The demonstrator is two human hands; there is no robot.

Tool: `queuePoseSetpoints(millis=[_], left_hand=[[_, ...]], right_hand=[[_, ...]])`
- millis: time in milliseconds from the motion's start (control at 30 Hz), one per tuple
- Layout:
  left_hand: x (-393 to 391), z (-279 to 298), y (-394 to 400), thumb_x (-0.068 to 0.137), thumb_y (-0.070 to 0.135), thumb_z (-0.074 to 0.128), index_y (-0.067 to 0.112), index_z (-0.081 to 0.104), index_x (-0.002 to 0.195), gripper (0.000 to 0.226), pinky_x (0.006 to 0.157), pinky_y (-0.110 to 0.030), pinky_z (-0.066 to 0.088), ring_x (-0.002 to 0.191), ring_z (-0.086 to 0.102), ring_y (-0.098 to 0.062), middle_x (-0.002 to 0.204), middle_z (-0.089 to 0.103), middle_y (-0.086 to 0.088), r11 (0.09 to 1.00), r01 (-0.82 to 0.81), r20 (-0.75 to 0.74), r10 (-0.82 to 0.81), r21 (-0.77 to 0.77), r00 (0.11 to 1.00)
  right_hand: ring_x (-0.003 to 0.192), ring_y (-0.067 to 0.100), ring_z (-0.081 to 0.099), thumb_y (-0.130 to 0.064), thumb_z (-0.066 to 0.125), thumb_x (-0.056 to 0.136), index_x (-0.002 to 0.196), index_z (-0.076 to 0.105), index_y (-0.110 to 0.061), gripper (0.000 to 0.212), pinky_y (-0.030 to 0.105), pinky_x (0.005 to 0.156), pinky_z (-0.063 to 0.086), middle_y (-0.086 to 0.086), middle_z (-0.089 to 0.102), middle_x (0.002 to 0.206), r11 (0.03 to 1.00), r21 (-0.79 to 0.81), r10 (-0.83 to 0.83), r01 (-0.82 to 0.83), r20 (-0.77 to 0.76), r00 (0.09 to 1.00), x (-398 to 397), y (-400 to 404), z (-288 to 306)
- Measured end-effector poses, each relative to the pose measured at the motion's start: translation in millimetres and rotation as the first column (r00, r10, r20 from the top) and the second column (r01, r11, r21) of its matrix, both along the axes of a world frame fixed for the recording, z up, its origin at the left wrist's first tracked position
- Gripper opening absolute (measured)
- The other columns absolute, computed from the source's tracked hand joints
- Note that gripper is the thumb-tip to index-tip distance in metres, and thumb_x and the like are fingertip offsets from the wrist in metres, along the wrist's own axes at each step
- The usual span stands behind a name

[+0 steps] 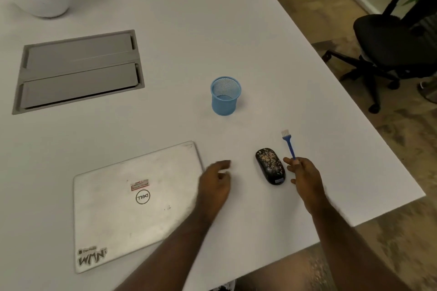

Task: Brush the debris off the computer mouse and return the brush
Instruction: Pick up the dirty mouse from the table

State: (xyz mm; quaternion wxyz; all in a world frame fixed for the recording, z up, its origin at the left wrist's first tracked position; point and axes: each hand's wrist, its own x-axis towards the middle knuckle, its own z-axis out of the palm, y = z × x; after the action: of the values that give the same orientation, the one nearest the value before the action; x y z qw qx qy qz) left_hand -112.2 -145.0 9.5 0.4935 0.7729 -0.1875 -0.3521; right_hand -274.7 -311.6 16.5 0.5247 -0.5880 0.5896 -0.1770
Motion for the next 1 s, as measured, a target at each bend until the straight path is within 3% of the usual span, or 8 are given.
queuePoseSetpoints(millis=[100,200,267,367,500,633,800,1000], left_hand=[[-32,-5,-35,0.087,0.013,0.056,0.015,0.062,0.125,0.038,0.095,-0.040,0.053,0.103,0.067,-0.022,0.119,0.068,-0.004,1.000,-0.019,-0.204,0.023,0.021,0.979],[-48,-13,-59,0.084,0.017,0.055,0.013,0.059,0.129,0.045,0.094,-0.043,0.054,0.107,0.066,-0.025,0.119,0.068,-0.006,0.992,-0.094,-0.340,0.118,0.084,0.933],[-54,-22,-71,0.084,0.021,0.053,0.012,0.058,0.131,0.049,0.096,-0.045,0.053,0.112,0.064,-0.028,0.123,0.067,-0.008,0.982,-0.130,-0.349,0.171,0.138,0.921],[-57,-49,-85,0.081,0.028,0.046,0.014,0.061,0.128,0.051,0.096,-0.045,0.053,0.112,0.064,-0.029,0.123,0.067,-0.007,0.972,-0.152,-0.333,0.205,0.179,0.920],[-59,-37,-93,0.070,0.025,0.042,0.026,0.073,0.078,0.031,0.084,-0.046,0.058,0.092,0.070,-0.027,0.094,0.075,-0.006,0.975,-0.149,-0.369,0.202,0.167,0.907],[-61,-17,-97,0.069,0.023,0.046,0.023,0.071,0.081,0.027,0.084,-0.046,0.058,0.090,0.070,-0.027,0.093,0.074,-0.006,0.970,-0.188,-0.412,0.236,0.154,0.880],[-63,-5,-96,0.084,0.016,0.057,0.025,0.064,0.077,0.013,0.085,-0.045,0.057,0.092,0.069,-0.026,0.091,0.072,-0.004,0.965,-0.203,-0.408,0.254,0.164,0.877],[-69,15,-91,0.088,0.009,0.057,0.020,0.061,0.096,0.015,0.086,-0.041,0.058,0.098,0.067,-0.025,0.101,0.069,-0.007,0.973,-0.204,-0.470,0.229,0.105,0.852]], right_hand=[[0.109,0.024,0.062,-0.018,0.040,0.104,0.102,0.058,-0.021,0.019,0.047,0.095,0.050,0.000,0.068,0.114,1.000,-0.023,0.010,-0.010,0.035,0.999,4,3,-8],[0.105,0.021,0.062,-0.018,0.041,0.104,0.099,0.057,-0.026,0.019,0.031,0.079,0.051,0.002,0.067,0.112,0.998,-0.050,0.030,-0.029,0.029,0.999,8,2,-13],[0.104,0.021,0.061,-0.019,0.042,0.104,0.103,0.059,-0.023,0.018,0.027,0.074,0.048,0.005,0.067,0.111,0.995,-0.081,0.051,-0.051,0.000,0.999,8,2,-16],[0.104,0.022,0.060,-0.018,0.042,0.104,0.109,0.062,-0.017,0.021,0.027,0.079,0.046,0.006,0.065,0.109,0.993,-0.096,0.061,-0.064,-0.031,0.998,9,1,-20],[0.103,0.025,0.062,-0.019,0.042,0.103,0.114,0.063,-0.012,0.025,0.027,0.079,0.049,0.008,0.066,0.110,0.995,-0.081,0.061,-0.063,-0.035,0.998,11,2,-22],[0.102,0.025,0.063,-0.019,0.041,0.103,0.114,0.064,-0.012,0.026,0.028,0.079,0.049,0.007,0.067,0.108,0.995,-0.084,0.046,-0.049,-0.040,0.998,11,3,-23],[0.101,0.024,0.062,-0.019,0.040,0.104,0.115,0.063,-0.012,0.027,0.028,0.080,0.051,0.007,0.066,0.108,0.996,-0.082,0.032,-0.035,-0.030,0.999,6,5,-17],[0.101,0.025,0.064,-0.018,0.042,0.103,0.106,0.063,-0.020,0.021,0.036,0.082,0.057,0.004,0.066,0.102,0.996,-0.088,-0.011,0.014,0.037,0.999,-6,11,0]])
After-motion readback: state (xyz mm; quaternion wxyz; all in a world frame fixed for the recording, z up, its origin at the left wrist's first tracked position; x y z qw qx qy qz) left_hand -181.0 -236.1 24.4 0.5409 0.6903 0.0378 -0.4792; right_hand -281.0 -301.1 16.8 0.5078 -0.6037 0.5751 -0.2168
